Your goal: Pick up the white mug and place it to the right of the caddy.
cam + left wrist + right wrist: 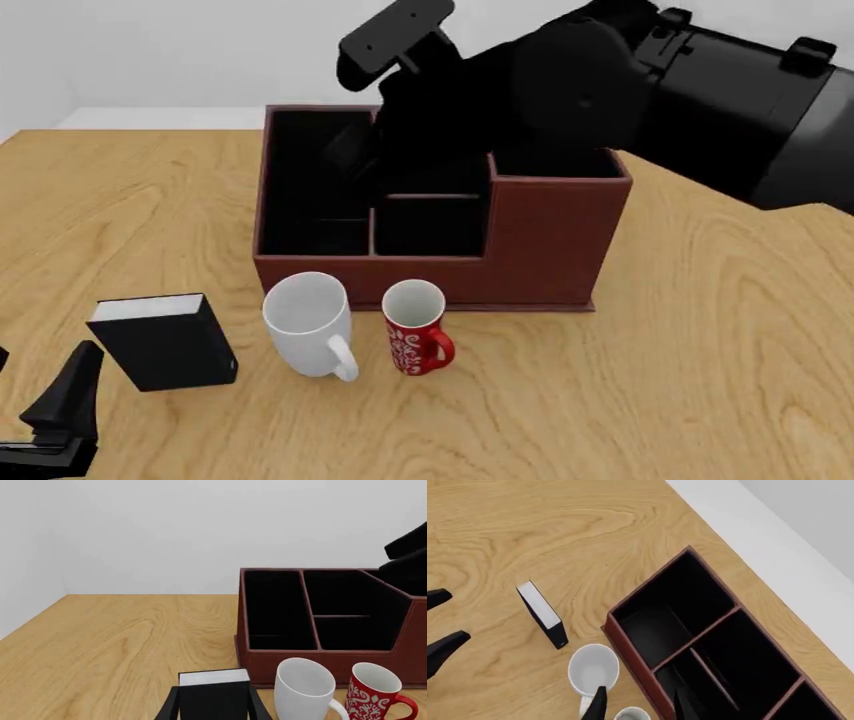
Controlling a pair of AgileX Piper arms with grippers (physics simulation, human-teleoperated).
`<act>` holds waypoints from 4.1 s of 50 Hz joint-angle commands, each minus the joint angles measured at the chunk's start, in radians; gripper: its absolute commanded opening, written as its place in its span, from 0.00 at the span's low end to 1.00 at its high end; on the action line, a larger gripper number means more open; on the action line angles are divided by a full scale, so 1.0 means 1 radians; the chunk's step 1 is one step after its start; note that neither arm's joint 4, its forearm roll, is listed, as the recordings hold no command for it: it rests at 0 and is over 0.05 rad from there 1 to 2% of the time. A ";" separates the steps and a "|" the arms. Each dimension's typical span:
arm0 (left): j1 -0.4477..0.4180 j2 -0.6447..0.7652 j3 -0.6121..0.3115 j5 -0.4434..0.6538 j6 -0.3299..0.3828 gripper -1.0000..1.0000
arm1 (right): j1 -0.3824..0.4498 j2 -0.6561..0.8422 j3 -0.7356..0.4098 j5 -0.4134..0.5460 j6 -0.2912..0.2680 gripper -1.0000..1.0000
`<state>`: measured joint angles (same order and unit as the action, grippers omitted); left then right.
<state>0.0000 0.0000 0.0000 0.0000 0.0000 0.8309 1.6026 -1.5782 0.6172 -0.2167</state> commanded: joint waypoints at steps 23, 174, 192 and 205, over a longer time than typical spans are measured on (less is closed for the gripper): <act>0.000 0.000 0.000 0.000 0.000 1.00 | 0.187 0.160 0.046 -0.004 0.196 1.00; 0.000 0.000 0.000 0.000 0.000 1.00 | 0.150 0.226 0.345 -0.277 0.408 1.00; 0.000 0.000 0.000 0.000 0.000 1.00 | 0.162 0.248 0.351 -0.293 0.427 1.00; 0.000 0.000 0.000 0.000 0.000 1.00 | 0.152 0.259 0.352 -0.304 0.429 1.00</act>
<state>0.0000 0.0000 0.0000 0.0000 0.0000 0.9873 1.8538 -1.2279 0.3212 0.2092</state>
